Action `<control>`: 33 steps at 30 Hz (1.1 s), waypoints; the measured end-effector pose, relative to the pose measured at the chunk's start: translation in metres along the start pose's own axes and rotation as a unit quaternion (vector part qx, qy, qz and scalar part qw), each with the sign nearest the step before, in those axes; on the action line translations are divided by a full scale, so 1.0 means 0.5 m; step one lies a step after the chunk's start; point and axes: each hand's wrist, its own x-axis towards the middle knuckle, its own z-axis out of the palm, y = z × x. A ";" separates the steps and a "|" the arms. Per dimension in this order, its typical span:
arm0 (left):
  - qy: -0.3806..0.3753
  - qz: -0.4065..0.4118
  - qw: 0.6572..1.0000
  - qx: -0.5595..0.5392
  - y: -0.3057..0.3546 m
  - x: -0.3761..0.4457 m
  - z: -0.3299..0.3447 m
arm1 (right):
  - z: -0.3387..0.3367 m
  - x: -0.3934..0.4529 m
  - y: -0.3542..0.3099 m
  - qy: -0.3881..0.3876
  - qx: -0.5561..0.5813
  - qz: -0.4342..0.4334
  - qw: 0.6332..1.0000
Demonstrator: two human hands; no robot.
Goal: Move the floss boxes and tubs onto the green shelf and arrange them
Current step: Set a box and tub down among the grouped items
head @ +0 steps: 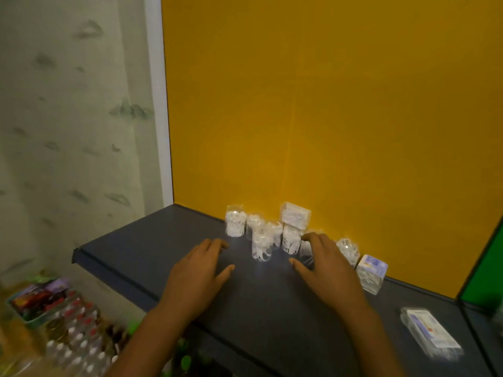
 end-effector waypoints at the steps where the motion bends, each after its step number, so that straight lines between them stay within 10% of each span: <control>1: -0.003 0.006 1.000 -0.003 -0.003 0.020 0.008 | 0.007 0.016 0.006 0.006 0.001 0.005 1.000; 24: -0.014 0.001 0.956 -0.292 -0.017 0.229 0.266 | 0.077 0.191 0.094 0.089 0.021 0.033 0.995; 33: 0.046 -0.039 0.860 -0.507 -0.027 0.238 0.235 | 0.104 0.199 0.114 0.110 0.038 0.051 0.992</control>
